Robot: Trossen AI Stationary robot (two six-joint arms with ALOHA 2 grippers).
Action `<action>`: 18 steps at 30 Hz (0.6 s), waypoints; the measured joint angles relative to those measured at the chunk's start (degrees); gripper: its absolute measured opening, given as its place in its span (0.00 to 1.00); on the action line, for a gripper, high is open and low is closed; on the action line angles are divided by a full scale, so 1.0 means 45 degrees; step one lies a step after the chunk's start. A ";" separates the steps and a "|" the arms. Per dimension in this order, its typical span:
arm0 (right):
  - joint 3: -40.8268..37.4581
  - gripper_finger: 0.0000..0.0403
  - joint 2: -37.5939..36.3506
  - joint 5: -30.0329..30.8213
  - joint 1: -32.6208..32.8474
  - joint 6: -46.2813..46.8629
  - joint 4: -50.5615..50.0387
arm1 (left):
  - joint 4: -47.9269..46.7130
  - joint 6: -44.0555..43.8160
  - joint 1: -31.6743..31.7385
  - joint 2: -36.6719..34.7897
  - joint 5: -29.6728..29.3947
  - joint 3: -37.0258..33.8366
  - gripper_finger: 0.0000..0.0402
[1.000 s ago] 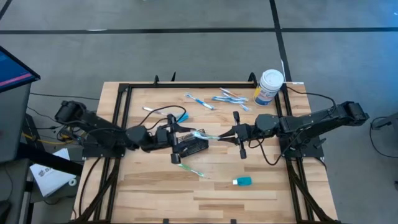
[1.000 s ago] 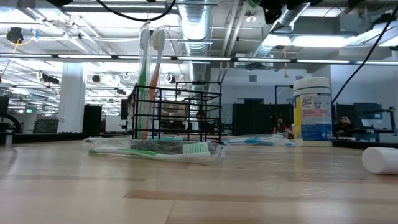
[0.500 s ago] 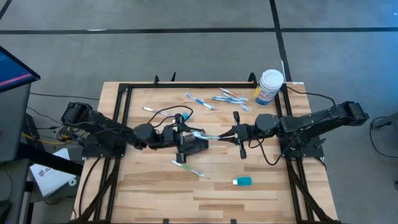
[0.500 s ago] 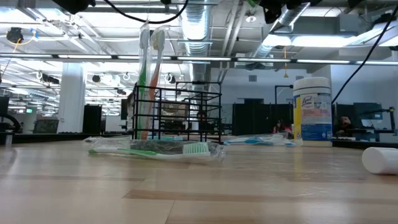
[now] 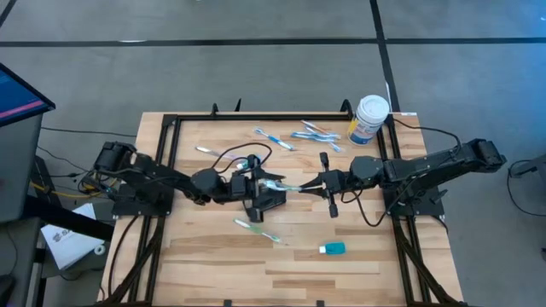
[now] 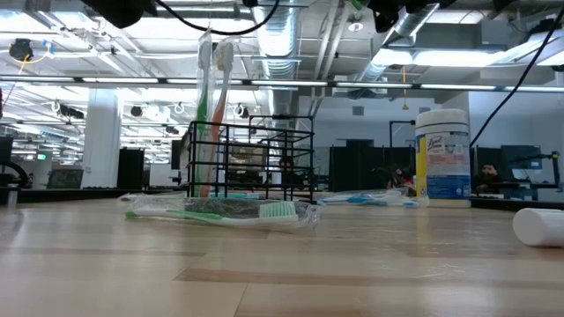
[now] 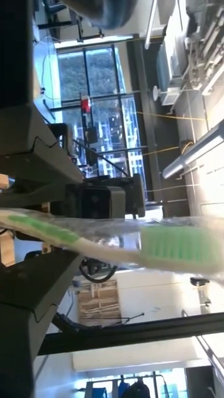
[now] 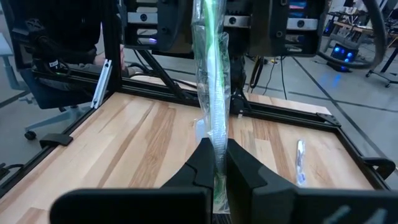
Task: Pick & Place toothbrushing station
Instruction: Put the green toothbrush into the wire organizer
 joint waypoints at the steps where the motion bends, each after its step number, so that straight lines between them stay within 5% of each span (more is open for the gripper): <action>1: 0.0000 0.01 0.0000 0.0000 0.0000 0.0000 0.0000 | 0.0003 0.0000 0.0000 0.0079 0.0012 0.0094 0.44; 10: 0.0000 0.01 0.0000 0.0000 0.0000 0.0000 -0.0095 | 0.0053 0.0005 -0.0005 0.0114 0.0329 0.0164 0.42; 18: 0.0000 0.02 0.0000 0.0005 -0.0005 0.0005 -0.0127 | 0.0058 0.0005 -0.0039 0.0114 0.0334 0.0164 0.17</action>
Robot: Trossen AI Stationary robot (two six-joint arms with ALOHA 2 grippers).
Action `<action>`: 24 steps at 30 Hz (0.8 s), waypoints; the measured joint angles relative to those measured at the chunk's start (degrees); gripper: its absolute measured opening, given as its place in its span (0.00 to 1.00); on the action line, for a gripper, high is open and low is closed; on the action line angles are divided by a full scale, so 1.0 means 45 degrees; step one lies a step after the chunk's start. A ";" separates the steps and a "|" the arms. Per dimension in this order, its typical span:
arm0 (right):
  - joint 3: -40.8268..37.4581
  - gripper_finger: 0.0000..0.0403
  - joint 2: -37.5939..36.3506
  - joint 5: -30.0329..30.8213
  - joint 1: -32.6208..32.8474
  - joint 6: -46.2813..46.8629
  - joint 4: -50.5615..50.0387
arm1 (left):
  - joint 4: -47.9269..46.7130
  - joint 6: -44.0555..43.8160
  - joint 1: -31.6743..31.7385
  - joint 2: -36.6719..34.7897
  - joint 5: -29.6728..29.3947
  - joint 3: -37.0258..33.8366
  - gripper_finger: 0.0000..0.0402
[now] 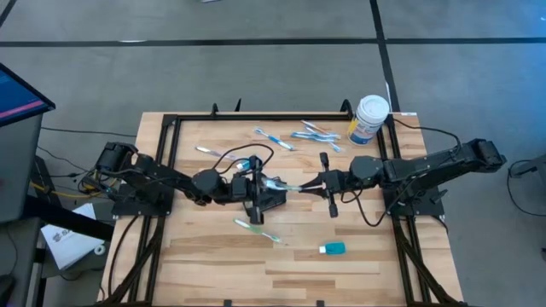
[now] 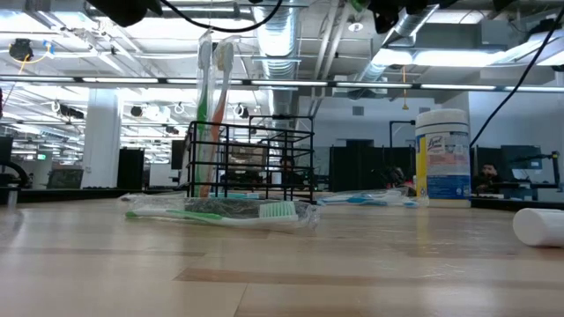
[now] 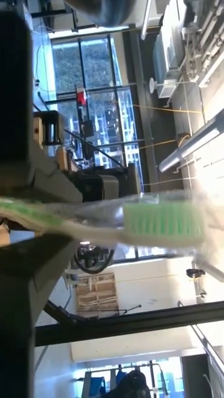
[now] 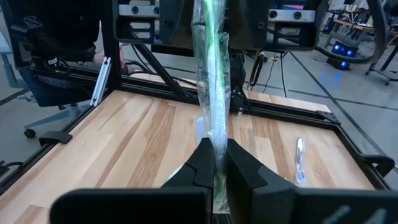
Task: Pick & Place toothbrushing station
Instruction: Put the green toothbrush into the wire organizer
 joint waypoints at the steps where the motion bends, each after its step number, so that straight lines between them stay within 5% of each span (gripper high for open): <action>1: 0.0000 0.02 0.0000 0.0005 -0.0003 0.0000 -0.0042 | 0.0000 0.0000 0.0000 0.0000 0.0000 0.0000 0.13; 4: 0.0000 0.02 0.0000 0.0027 0.0005 0.0049 -0.0147 | -0.0005 0.0110 0.0000 0.0000 0.0139 0.0000 0.03; 24: 0.0010 0.18 0.0000 -0.0069 0.0015 -0.0142 -0.0500 | -0.0155 0.0340 -0.0243 -0.0010 0.0181 0.0000 0.02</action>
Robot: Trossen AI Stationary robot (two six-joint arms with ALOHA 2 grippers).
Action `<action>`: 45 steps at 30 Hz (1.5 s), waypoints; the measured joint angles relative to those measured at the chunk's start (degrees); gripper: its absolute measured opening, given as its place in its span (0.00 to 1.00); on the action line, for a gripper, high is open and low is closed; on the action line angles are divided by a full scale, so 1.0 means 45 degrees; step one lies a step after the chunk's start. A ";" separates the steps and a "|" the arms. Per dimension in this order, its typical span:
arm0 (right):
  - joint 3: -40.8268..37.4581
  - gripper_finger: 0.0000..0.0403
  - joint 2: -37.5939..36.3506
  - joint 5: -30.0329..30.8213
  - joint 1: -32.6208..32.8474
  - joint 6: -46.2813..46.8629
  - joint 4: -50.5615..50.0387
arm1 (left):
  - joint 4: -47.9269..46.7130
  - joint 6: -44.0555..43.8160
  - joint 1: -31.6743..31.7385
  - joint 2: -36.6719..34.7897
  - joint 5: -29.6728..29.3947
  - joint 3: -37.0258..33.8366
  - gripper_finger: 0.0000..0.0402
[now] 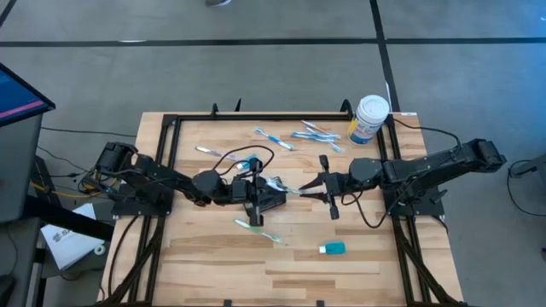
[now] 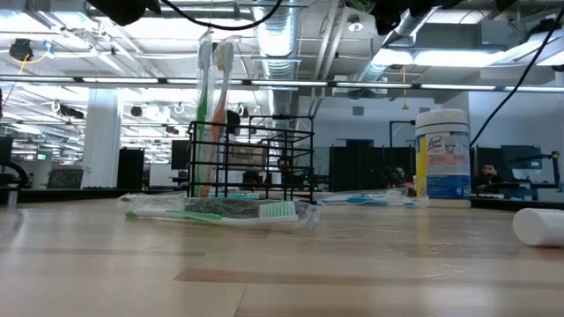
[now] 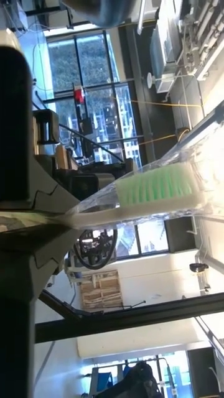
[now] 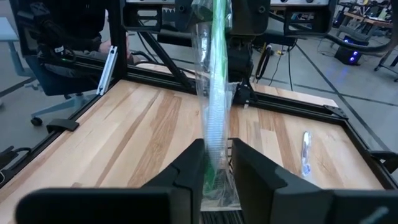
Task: Pick & Place toothbrushing station
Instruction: Put the green toothbrush into the wire organizer
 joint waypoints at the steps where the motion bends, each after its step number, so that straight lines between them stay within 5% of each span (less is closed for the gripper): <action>1: 0.0000 0.19 0.0000 -0.0001 0.0000 -0.0005 -0.0004 | -0.0020 -0.0005 0.0000 0.0000 -0.0014 0.0000 0.02; 9: 0.0000 0.28 0.0000 0.0003 0.0024 -0.0232 0.0053 | -0.0533 -0.0029 -0.0016 -0.0164 -0.0054 0.0000 0.02; 24: 0.0000 0.40 -0.0044 0.0016 0.0005 0.0249 -0.0383 | -0.6319 -0.1407 -0.0725 -0.3110 -0.0776 -0.0010 0.02; 45: -0.0005 0.32 -0.0044 0.0016 0.0000 0.0258 -0.0669 | -1.0883 -0.2923 -0.3902 -0.4478 -0.5542 -0.0015 0.02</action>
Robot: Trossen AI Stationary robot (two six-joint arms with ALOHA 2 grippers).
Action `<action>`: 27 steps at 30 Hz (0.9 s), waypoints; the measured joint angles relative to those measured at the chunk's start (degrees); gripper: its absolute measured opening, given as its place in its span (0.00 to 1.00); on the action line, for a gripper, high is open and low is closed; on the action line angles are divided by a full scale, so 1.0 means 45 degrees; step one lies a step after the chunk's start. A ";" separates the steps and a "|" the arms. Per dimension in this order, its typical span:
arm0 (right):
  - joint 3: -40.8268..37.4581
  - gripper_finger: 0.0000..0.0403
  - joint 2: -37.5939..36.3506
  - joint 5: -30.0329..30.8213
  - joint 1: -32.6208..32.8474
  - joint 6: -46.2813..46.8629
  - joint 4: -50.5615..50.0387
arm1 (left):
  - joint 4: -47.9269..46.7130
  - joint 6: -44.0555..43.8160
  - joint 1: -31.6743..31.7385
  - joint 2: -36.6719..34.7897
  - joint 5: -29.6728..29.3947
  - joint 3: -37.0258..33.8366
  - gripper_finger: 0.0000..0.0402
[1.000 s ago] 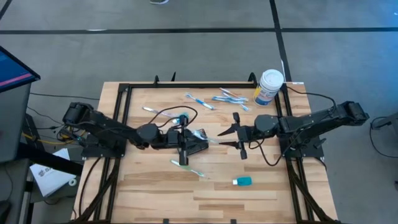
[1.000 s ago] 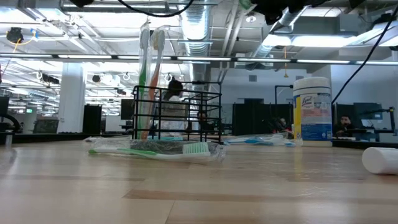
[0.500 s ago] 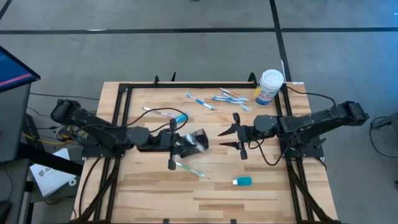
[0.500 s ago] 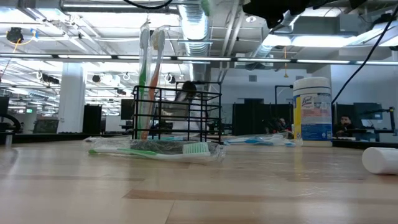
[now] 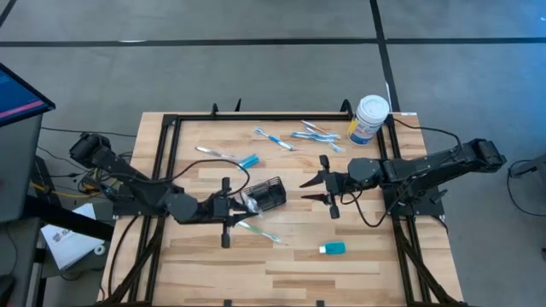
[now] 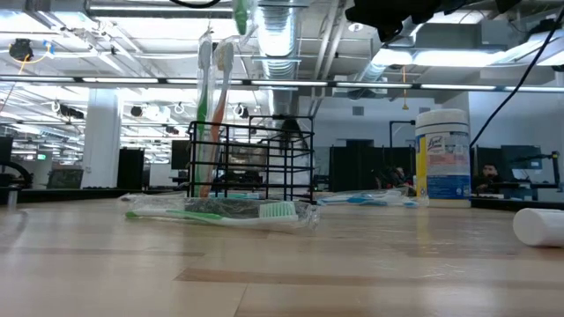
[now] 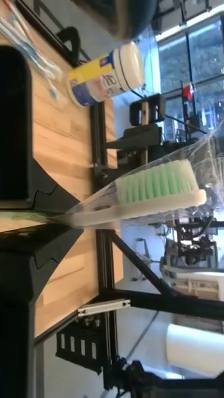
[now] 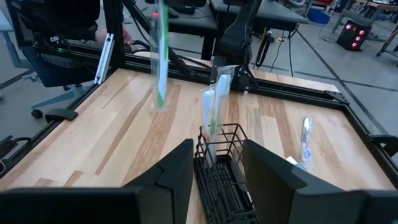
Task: Pick & Place toothbrushing station
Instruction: Put the green toothbrush into the wire organizer
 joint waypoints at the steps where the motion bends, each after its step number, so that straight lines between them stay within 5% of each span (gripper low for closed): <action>1: 0.0000 0.32 0.0000 0.0000 0.0000 0.0000 -0.0012 | -0.0034 -0.0096 -0.0106 0.0000 -0.0184 0.0000 0.02; 14: -0.0005 0.32 0.0000 0.0000 0.0000 0.0034 -0.0199 | -0.0683 -0.2770 -0.0294 0.0019 -0.1539 -0.1577 0.02; 27: -0.0005 0.31 0.0000 -0.0002 0.0000 0.0029 -0.0167 | -0.0554 -0.3121 -0.0254 0.0019 -0.3138 -0.2089 0.02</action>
